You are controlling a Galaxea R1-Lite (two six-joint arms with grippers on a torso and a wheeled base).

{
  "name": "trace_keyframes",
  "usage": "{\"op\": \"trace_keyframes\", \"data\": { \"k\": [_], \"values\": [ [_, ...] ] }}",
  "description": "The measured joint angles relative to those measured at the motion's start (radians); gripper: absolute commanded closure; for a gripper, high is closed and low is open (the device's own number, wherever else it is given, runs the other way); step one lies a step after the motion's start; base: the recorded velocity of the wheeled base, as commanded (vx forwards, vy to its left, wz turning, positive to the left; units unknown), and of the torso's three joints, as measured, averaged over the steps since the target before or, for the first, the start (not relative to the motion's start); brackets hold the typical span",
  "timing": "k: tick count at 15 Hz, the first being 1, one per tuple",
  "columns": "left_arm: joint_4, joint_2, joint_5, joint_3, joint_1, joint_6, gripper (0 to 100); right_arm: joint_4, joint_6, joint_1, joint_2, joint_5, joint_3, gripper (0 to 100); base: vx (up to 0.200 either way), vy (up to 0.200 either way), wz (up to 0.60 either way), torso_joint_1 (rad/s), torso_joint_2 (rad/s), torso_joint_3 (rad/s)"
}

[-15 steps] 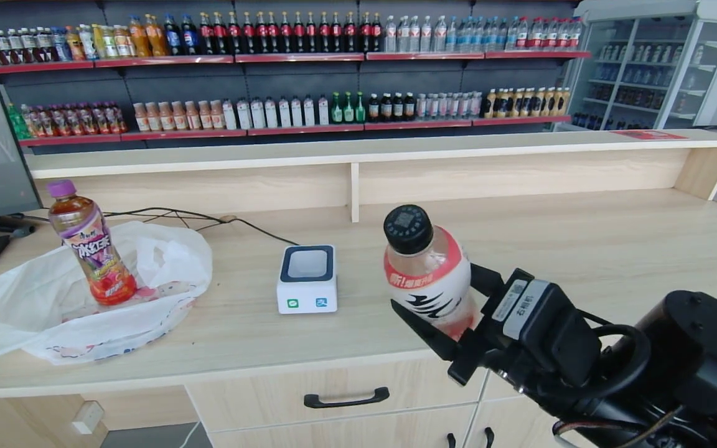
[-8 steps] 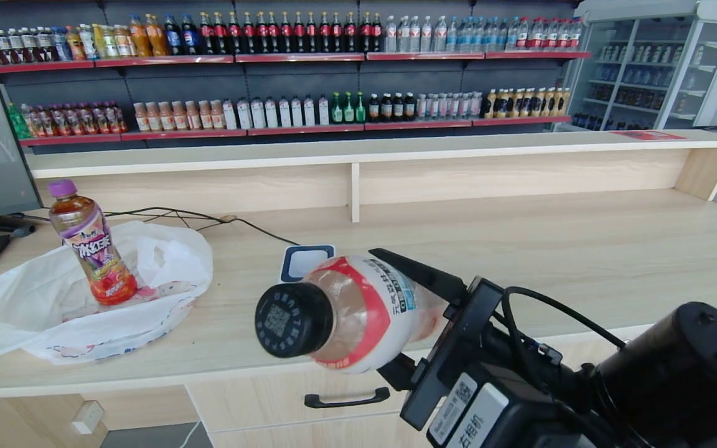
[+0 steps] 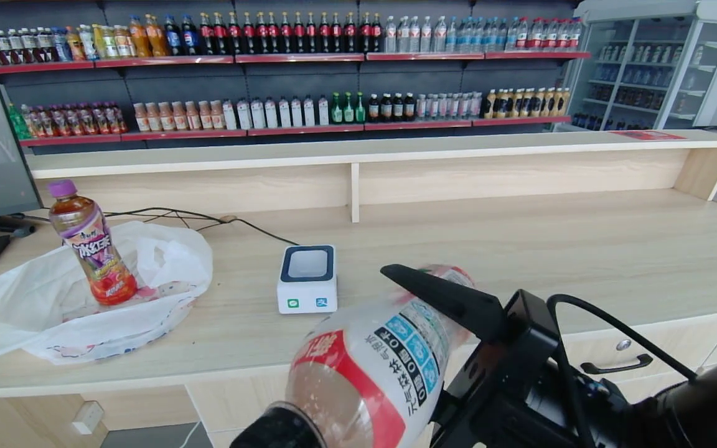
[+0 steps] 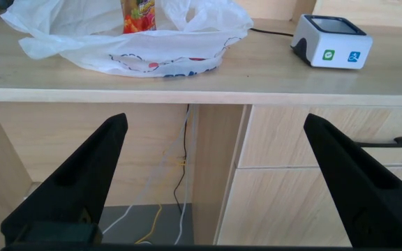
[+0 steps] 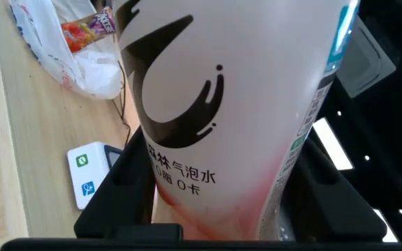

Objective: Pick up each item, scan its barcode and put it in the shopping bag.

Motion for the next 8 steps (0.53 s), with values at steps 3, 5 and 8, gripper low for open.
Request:
{"op": "trace_keyframes", "data": {
  "k": [3,5,8],
  "values": [
    [0.0,0.0,0.0,0.0,0.0,0.0,0,0.0,-0.029,0.041,0.024,0.0,0.0,100,0.0,0.0,0.0,0.0,0.0,0.0],
    [0.0,0.0,0.0,0.0,0.0,0.0,0,0.0,-0.109,0.08,0.056,0.0,-0.05,100,0.0,0.0,0.0,0.0,0.0,0.0],
    [0.0,0.0,0.0,0.0,0.0,0.0,0,0.0,-0.191,0.113,0.081,0.001,-0.103,100,0.0,0.0,0.0,0.0,0.0,0.0]
  ]
}}
